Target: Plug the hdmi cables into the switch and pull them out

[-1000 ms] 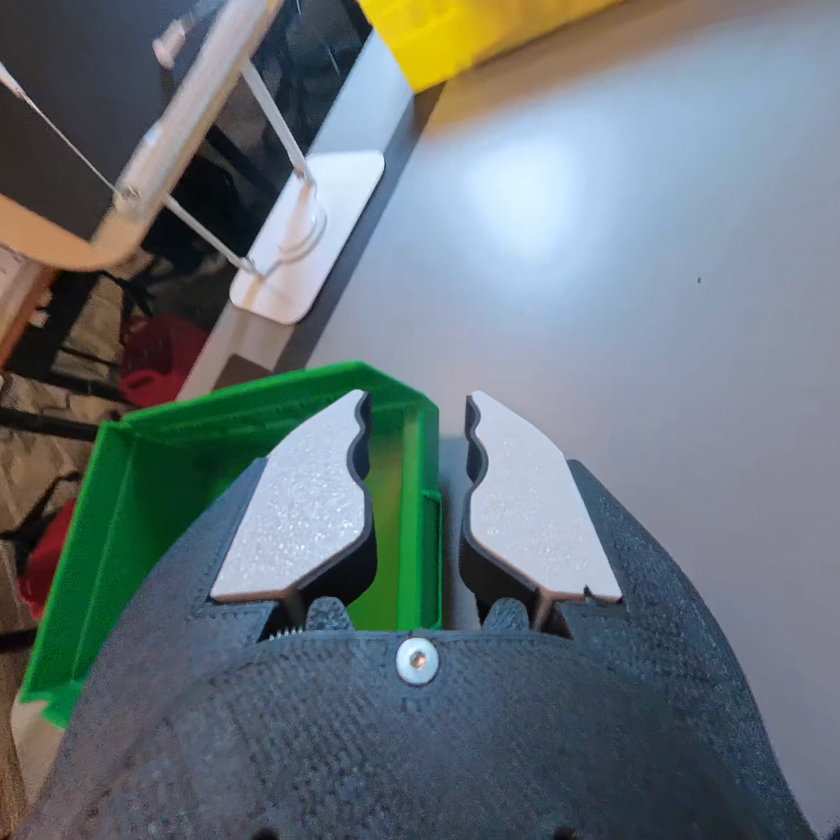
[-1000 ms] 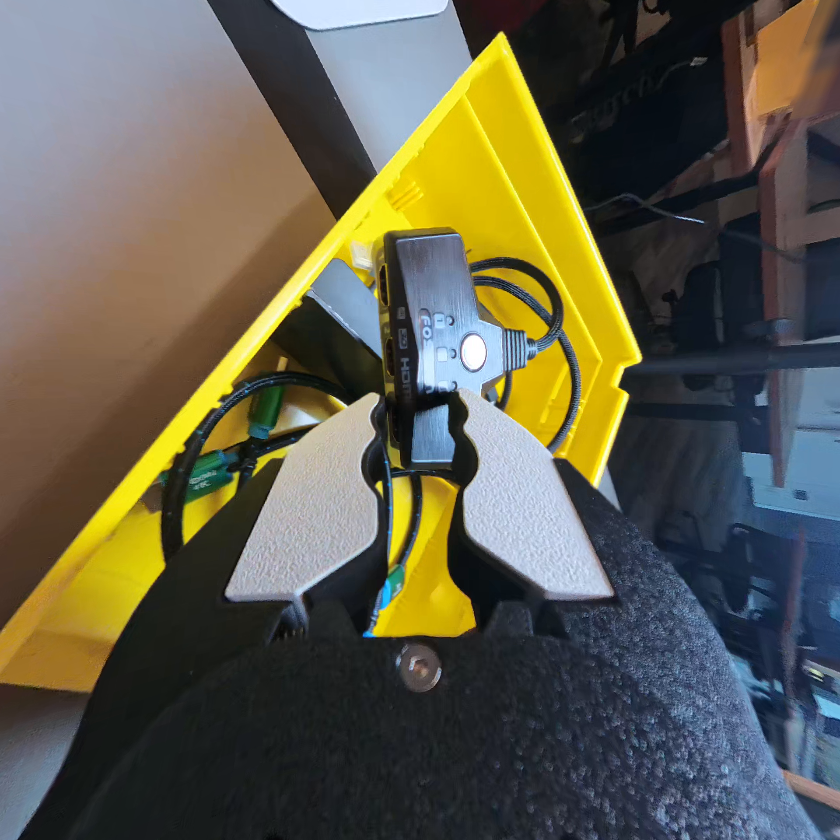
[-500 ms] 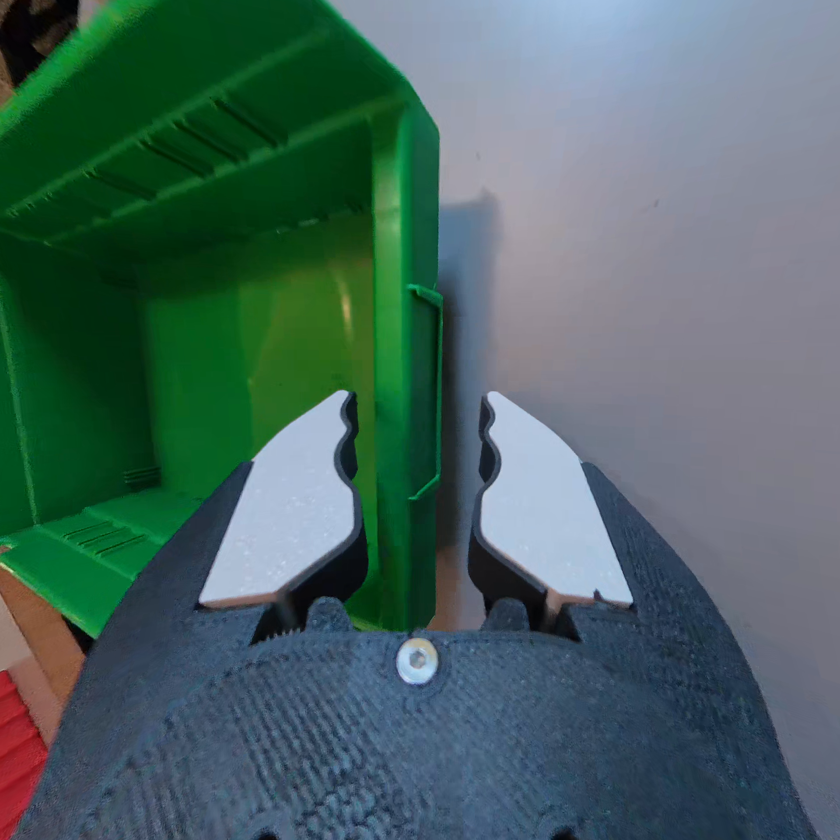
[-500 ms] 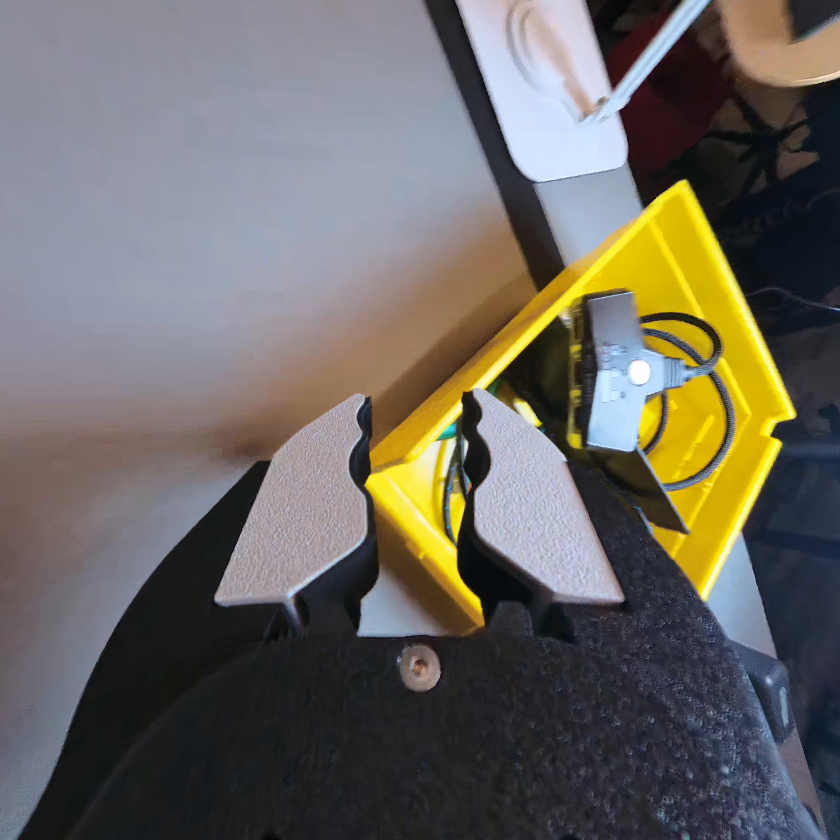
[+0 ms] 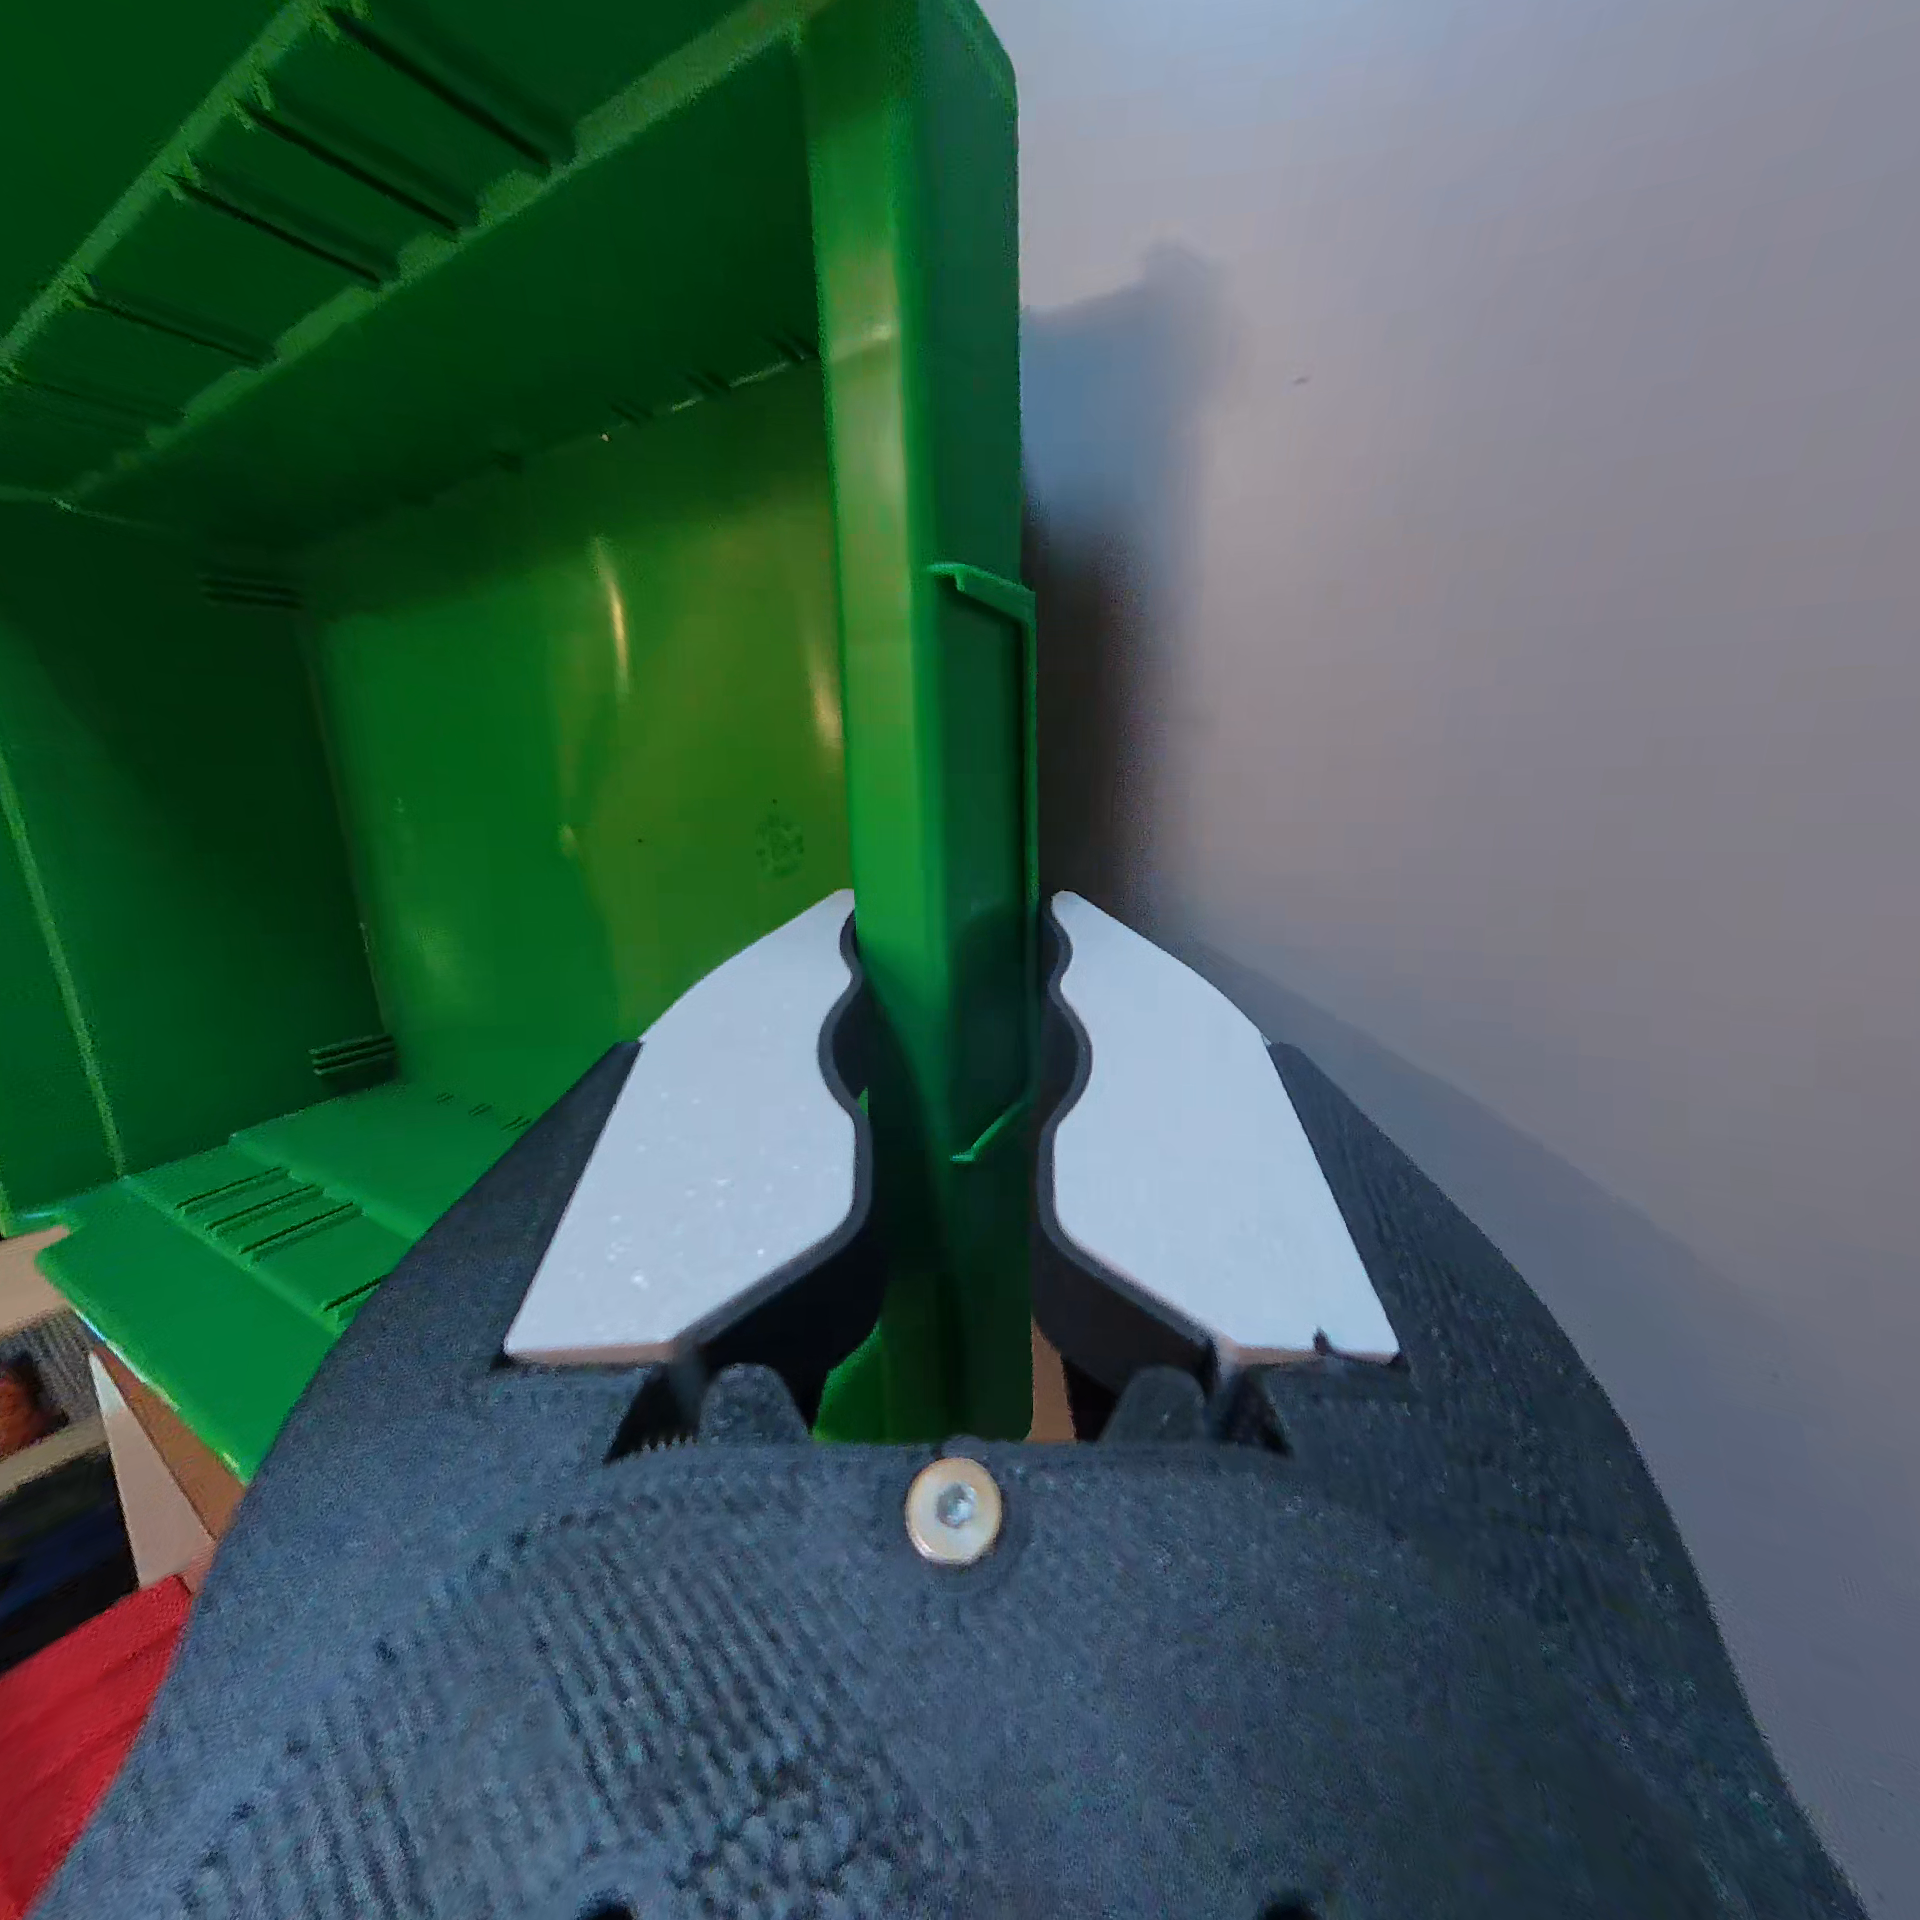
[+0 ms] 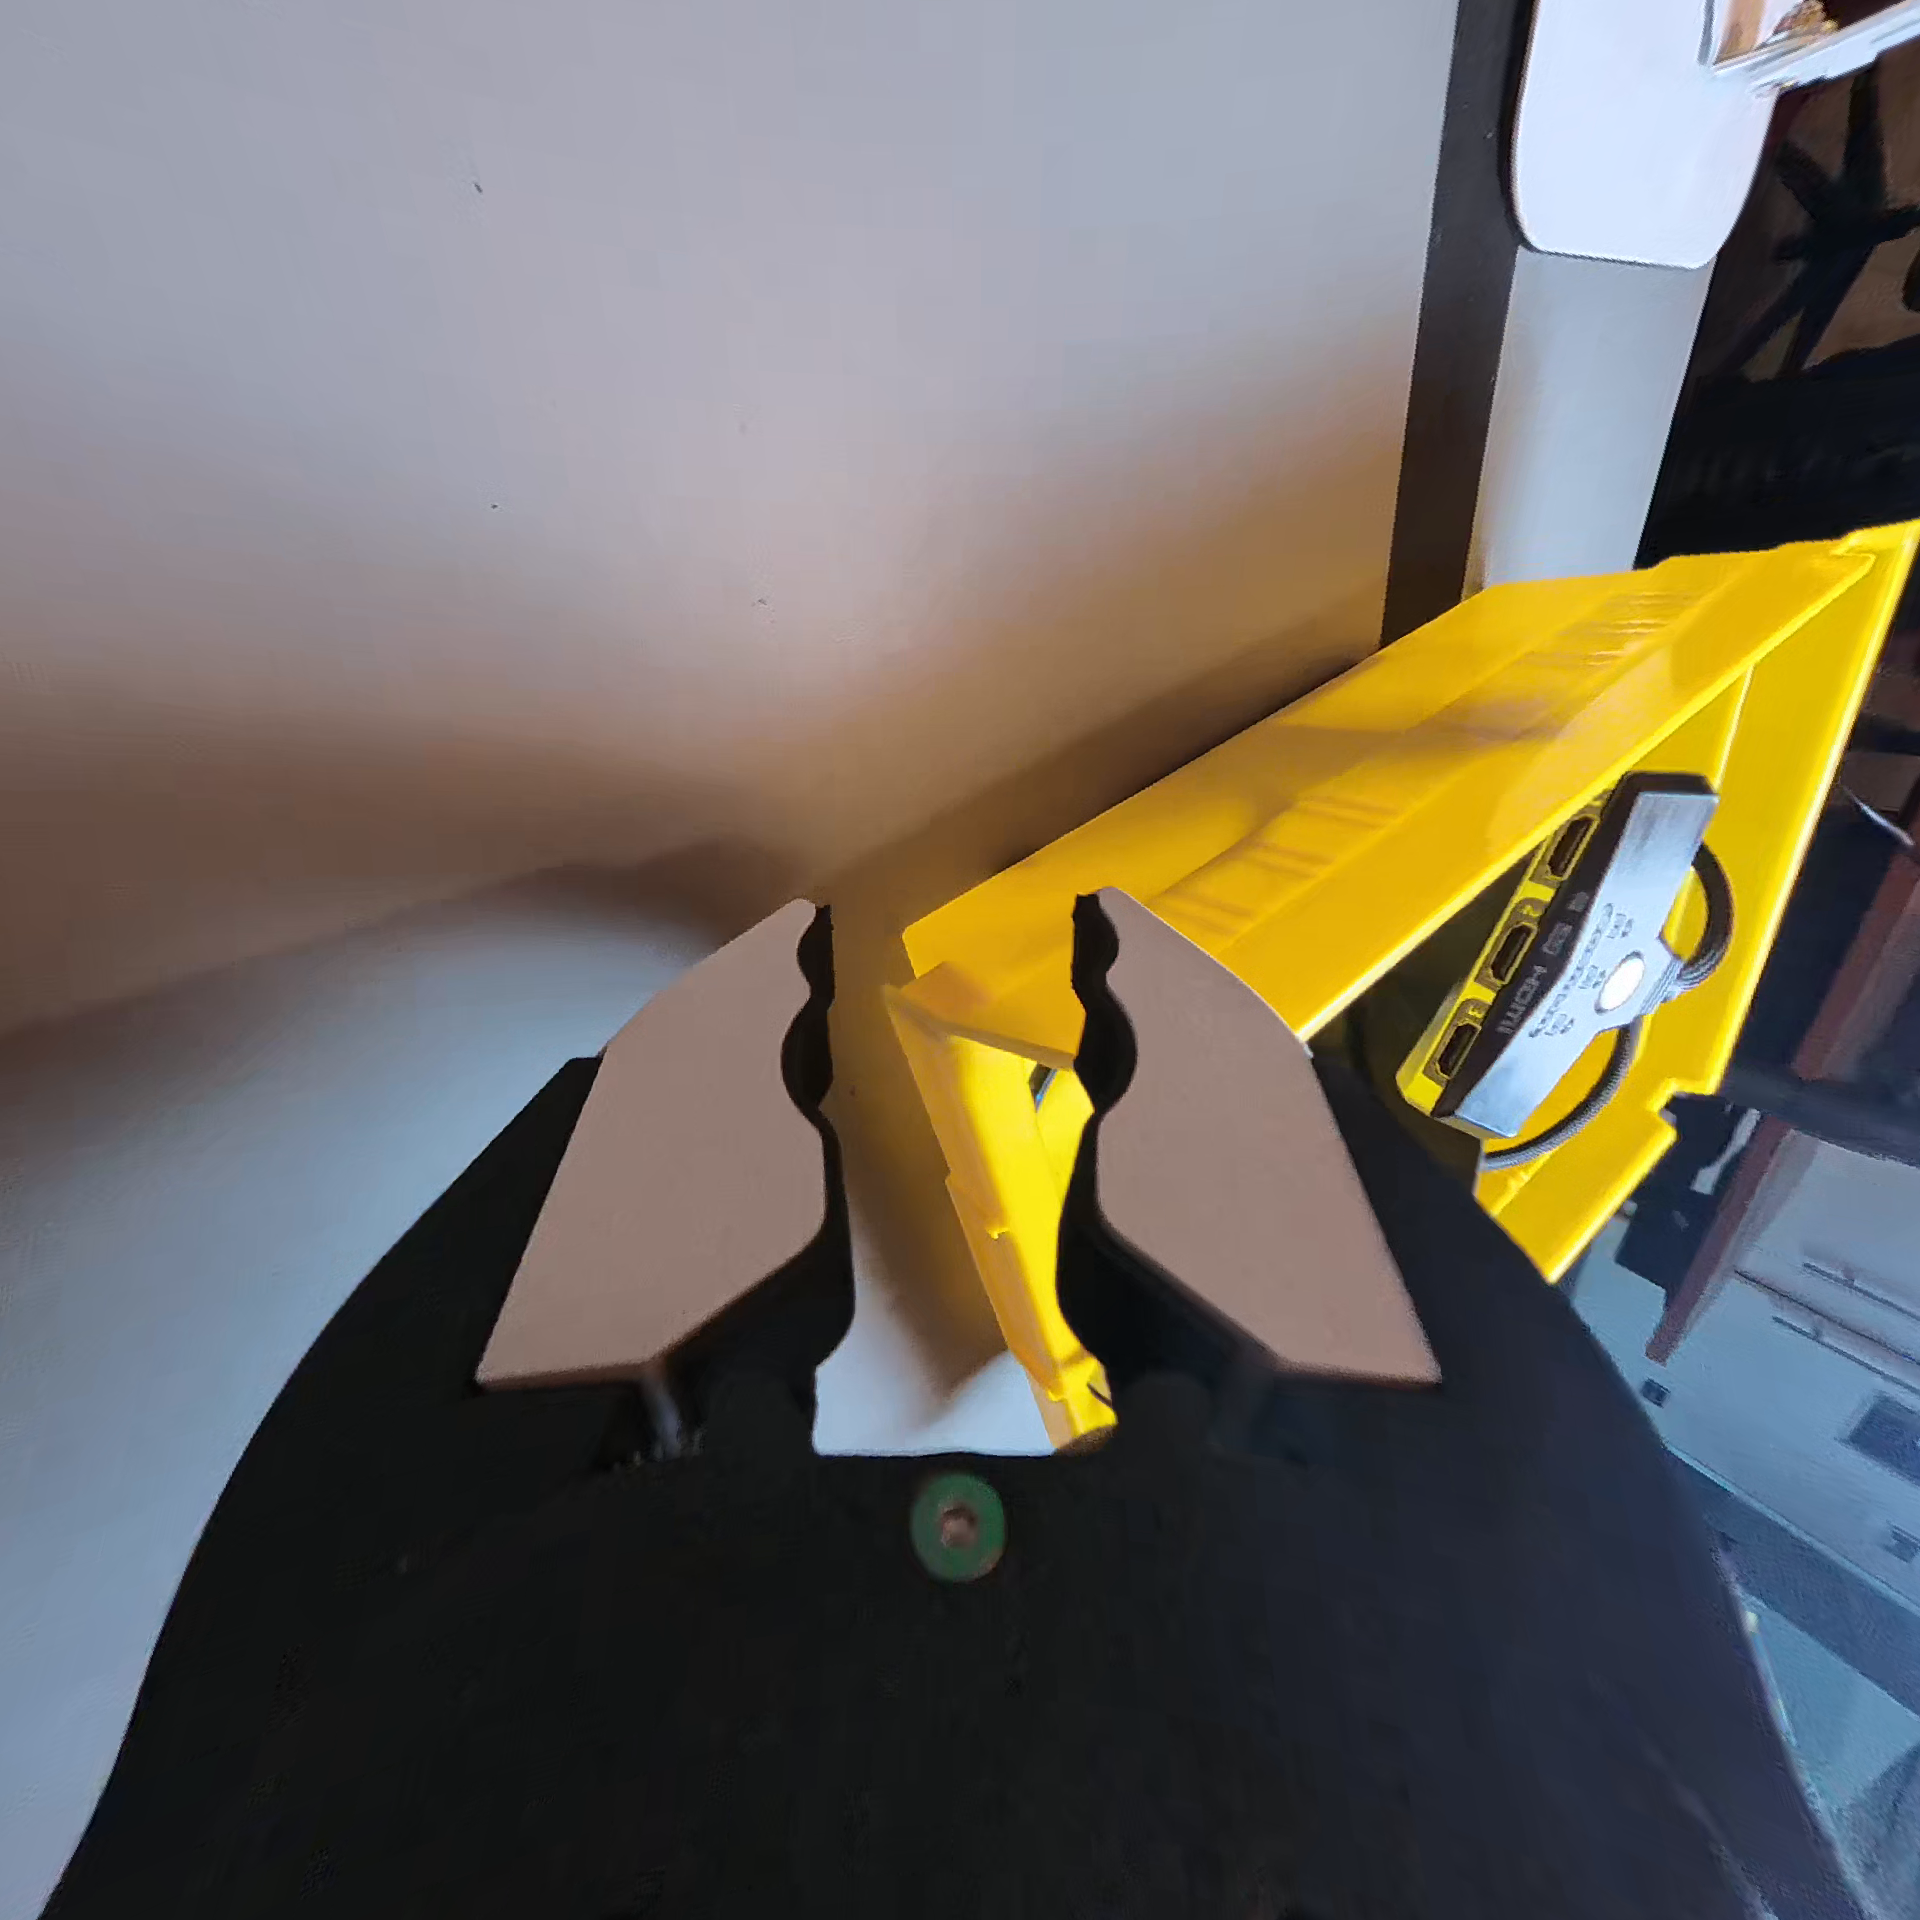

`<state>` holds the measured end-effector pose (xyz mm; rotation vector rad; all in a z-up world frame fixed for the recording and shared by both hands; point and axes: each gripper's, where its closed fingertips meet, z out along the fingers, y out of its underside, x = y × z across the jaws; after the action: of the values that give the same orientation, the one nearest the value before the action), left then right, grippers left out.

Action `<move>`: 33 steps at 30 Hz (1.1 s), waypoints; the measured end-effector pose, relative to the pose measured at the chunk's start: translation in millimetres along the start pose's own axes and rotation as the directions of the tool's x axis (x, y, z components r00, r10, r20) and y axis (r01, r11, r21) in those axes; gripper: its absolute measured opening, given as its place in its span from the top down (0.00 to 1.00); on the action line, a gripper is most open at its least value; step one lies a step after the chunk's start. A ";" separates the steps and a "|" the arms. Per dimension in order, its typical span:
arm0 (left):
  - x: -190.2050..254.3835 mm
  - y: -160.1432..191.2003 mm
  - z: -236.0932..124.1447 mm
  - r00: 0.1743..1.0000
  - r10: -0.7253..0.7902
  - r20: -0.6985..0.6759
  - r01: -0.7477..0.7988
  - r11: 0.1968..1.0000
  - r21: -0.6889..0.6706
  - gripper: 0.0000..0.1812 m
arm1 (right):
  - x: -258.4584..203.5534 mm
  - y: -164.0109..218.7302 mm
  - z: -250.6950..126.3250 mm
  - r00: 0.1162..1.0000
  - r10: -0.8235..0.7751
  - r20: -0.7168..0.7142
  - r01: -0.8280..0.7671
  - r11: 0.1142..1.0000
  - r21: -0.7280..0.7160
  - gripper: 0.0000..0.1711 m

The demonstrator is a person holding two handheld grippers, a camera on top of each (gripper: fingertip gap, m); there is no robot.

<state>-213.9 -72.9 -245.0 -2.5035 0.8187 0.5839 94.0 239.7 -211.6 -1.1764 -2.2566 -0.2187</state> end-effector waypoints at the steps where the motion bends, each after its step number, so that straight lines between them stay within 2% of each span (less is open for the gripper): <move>1: 5.8 -4.8 -2.2 1.000 0.024 -0.008 -0.024 1.000 0.013 0.84 | 0.7 0.4 1.2 1.000 -0.015 -0.010 0.015 1.000 -0.020 0.74; 4: 23.0 -20.6 -8.5 0.994 0.105 -0.033 -0.103 0.993 0.058 0.84 | 4.9 3.0 -1.5 0.999 -0.011 -0.043 0.010 0.999 -0.042 0.71; 11: 53.6 -56.6 -14.7 0.952 0.297 -0.069 -0.275 0.935 0.223 0.84 | 3.1 17.4 -7.3 0.997 0.081 -0.020 -0.081 0.997 -0.012 0.70; 15: 43.5 -66.2 -8.4 0.961 0.275 -0.012 -0.266 0.937 0.228 0.82 | 2.3 15.9 -4.2 0.997 0.075 -0.014 -0.075 0.997 0.000 0.69; 18: 37.1 -68.0 -13.8 0.972 0.234 0.015 -0.231 0.942 0.242 0.80 | 18.3 9.2 -28.3 0.979 0.204 -0.003 -0.203 0.973 0.115 0.70; 20: 35.3 -67.7 -20.5 0.977 0.211 0.024 -0.210 0.941 0.265 0.79 | 29.9 18.3 -44.0 0.966 0.260 -0.012 -0.255 0.955 0.152 0.69; 22: 33.1 -65.5 -24.3 0.980 0.194 0.038 -0.196 0.942 0.273 0.78 | 30.5 38.5 -43.7 0.953 0.303 0.013 -0.303 0.947 0.107 0.66; 25: 33.1 -66.9 -25.9 0.983 0.174 0.053 -0.182 0.941 0.285 0.78 | 22.4 62.5 -14.9 0.968 0.251 -0.007 -0.250 0.968 0.008 0.66; 27: 33.4 -70.4 -24.9 0.985 0.162 0.062 -0.173 0.941 0.291 0.77 | 13.5 62.7 9.0 0.982 0.187 -0.025 -0.188 0.982 -0.024 0.73; 29: 34.1 -73.3 -25.0 0.985 0.161 0.069 -0.174 0.940 0.293 0.77 | 3.7 51.8 24.3 0.995 0.098 -0.036 -0.099 0.995 -0.023 0.79; 33: 35.7 -76.7 -27.6 0.984 0.161 0.082 -0.178 0.937 0.299 0.78 | 5.6 18.9 27.6 0.989 -0.019 -0.147 0.016 1.000 -0.022 0.82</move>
<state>-132.5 -47.3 -219.8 -2.1407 1.0268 0.5353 95.0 265.8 -233.3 -1.1136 -2.1416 -0.3257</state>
